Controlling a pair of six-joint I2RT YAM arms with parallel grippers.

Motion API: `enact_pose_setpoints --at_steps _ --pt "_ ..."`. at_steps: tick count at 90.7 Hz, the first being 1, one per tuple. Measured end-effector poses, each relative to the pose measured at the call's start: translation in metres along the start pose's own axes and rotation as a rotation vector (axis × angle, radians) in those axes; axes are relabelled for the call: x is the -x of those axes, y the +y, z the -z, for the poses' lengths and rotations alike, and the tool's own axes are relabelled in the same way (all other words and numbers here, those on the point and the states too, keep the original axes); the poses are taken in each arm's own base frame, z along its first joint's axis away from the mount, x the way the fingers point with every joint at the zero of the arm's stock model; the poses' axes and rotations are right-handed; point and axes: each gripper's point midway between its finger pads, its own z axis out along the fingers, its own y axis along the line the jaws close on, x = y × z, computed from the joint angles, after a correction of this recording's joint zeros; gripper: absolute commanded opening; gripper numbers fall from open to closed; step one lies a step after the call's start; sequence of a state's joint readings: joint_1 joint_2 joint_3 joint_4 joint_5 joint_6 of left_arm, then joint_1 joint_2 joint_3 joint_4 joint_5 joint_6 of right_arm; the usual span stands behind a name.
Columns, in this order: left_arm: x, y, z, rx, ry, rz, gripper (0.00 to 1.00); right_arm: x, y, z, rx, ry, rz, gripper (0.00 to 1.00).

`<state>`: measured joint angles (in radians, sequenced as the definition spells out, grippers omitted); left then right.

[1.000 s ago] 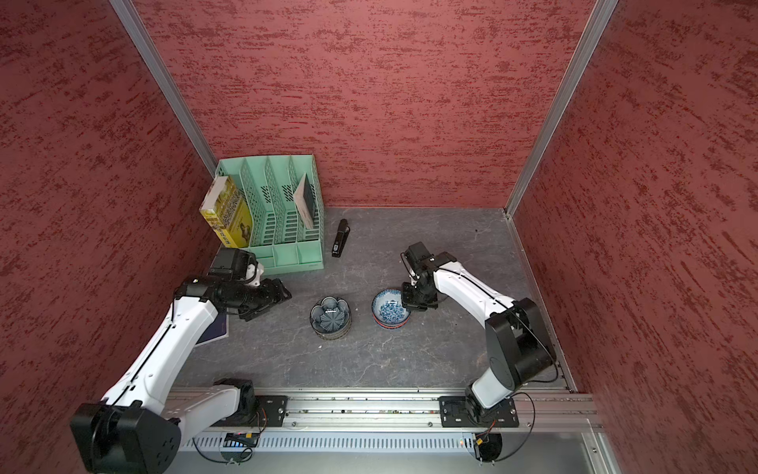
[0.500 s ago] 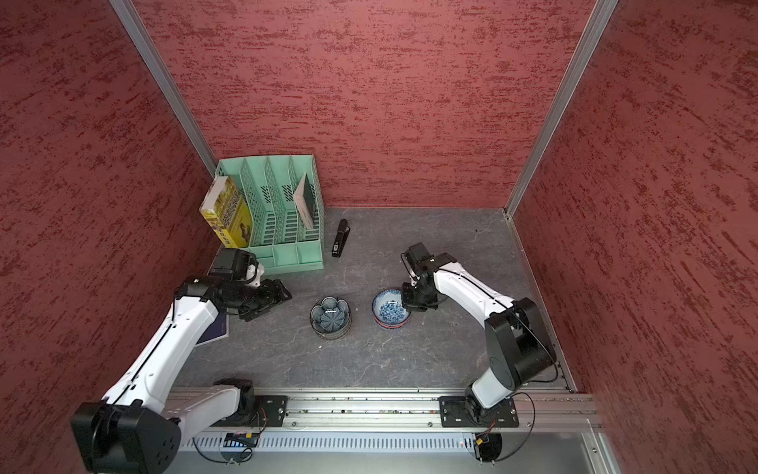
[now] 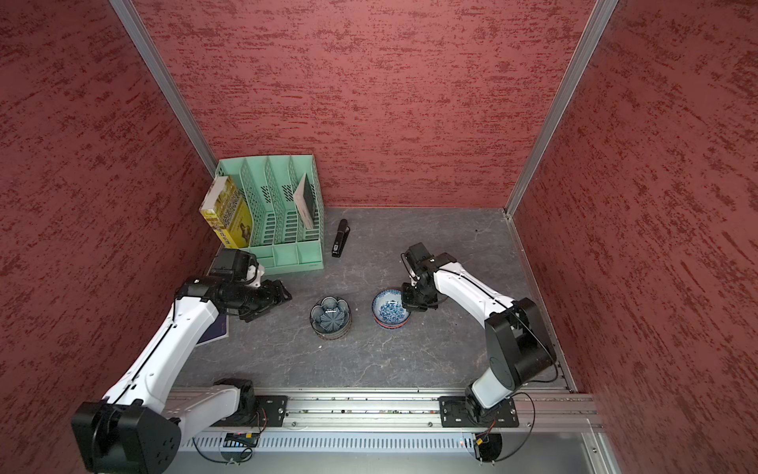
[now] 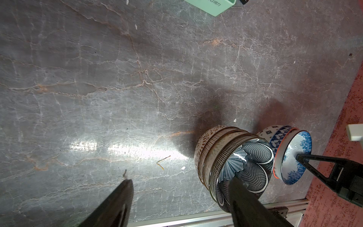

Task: Stack the bowls
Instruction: Place the bowl on the bowl.

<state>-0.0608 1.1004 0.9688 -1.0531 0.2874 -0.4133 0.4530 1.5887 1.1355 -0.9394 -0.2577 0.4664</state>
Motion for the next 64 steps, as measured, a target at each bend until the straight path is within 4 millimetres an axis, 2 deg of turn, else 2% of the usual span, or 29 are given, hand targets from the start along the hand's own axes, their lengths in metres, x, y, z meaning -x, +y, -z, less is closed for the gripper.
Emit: enact_pose_setpoints --at_steps 25,64 --pt "0.0 0.0 0.0 0.0 0.001 0.0 0.79 -0.001 0.003 0.003 0.018 -0.003 0.005 0.23" --pt "0.0 0.0 0.0 0.0 0.001 0.0 0.79 -0.003 0.005 0.013 0.026 -0.021 0.011 0.23"
